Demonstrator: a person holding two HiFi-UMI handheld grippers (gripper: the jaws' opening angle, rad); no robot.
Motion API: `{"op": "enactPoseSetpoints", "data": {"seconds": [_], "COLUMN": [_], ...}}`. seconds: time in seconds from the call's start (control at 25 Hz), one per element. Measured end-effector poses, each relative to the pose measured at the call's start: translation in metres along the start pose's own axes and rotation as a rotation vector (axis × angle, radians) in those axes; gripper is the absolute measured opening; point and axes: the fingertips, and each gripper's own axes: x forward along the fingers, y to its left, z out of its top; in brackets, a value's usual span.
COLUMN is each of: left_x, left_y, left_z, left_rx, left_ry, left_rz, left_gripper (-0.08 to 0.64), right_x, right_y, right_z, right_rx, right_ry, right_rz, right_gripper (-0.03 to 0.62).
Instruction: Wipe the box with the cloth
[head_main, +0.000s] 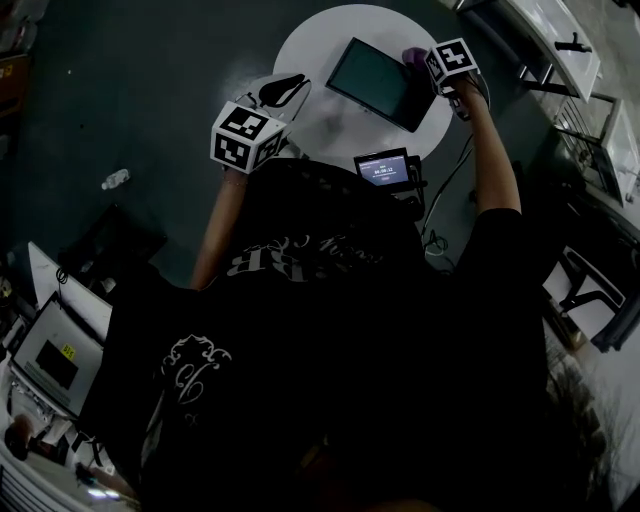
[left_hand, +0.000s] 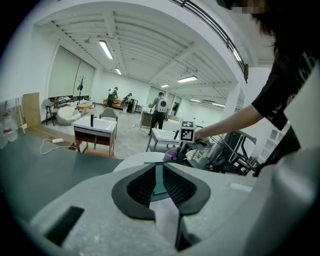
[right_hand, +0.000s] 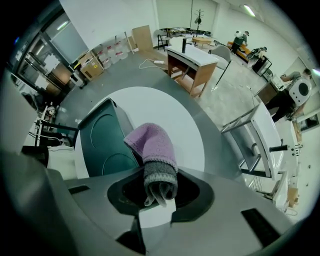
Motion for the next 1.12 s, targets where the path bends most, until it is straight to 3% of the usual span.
{"op": "enactPoseSetpoints", "data": {"seconds": [0.68, 1.12], "left_x": [-0.069, -0.107], "left_y": [0.093, 0.14], "left_z": [-0.016, -0.03], "left_rx": [-0.099, -0.153], "left_ry": [-0.051, -0.082], "left_rz": [0.113, 0.172], "left_gripper": [0.04, 0.04], "right_x": [0.008, 0.008], "right_y": [0.08, 0.123], "right_z": [0.119, 0.171], "right_rx": [-0.153, -0.238], "right_ry": [0.03, 0.045], "right_rz": [-0.001, -0.017], "right_gripper": [0.101, 0.101]}}
